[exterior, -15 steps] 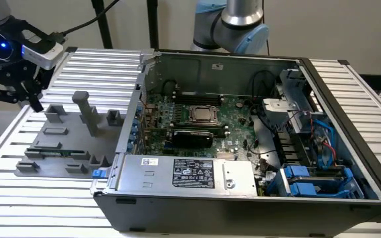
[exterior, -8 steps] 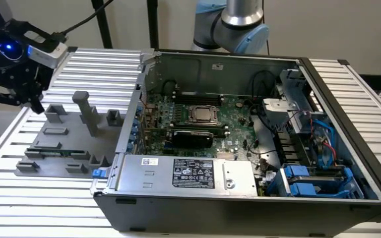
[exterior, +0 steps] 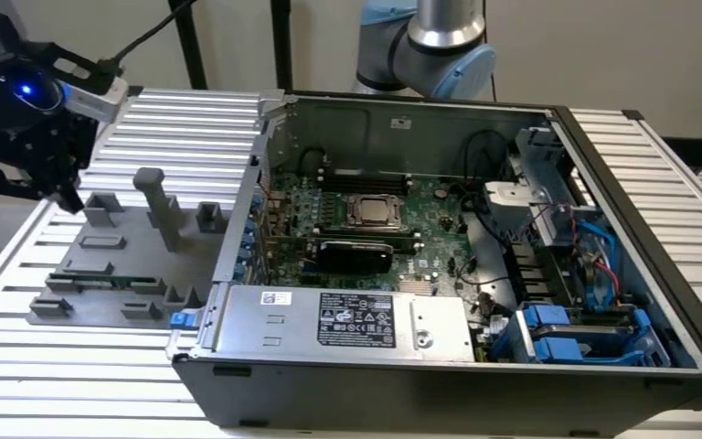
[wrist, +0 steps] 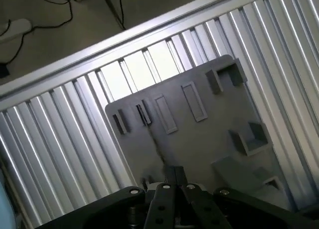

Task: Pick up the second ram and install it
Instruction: 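Pick up the second ram and move it above second insertion slot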

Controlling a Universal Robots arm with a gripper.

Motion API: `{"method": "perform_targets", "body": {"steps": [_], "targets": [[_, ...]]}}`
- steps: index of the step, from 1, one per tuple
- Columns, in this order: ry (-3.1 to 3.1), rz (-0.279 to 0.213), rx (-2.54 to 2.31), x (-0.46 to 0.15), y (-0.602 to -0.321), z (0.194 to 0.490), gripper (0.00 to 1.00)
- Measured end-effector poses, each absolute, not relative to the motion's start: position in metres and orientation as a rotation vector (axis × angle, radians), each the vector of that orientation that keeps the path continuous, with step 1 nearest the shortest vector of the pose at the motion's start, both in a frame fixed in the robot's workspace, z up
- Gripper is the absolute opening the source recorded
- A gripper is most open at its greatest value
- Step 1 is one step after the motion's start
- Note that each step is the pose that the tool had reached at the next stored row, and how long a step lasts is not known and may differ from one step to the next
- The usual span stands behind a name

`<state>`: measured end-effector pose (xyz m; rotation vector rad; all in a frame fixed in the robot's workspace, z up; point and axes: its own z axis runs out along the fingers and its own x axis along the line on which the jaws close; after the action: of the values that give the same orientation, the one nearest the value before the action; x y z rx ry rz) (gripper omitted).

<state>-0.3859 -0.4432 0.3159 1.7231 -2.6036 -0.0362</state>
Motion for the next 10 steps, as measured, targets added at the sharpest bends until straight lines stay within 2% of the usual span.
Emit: {"method": "perform_targets", "body": {"steps": [10], "targets": [[-2.435, -0.028, 1.952, -0.3859, -0.4432, 0.3101, 0.0]]}}
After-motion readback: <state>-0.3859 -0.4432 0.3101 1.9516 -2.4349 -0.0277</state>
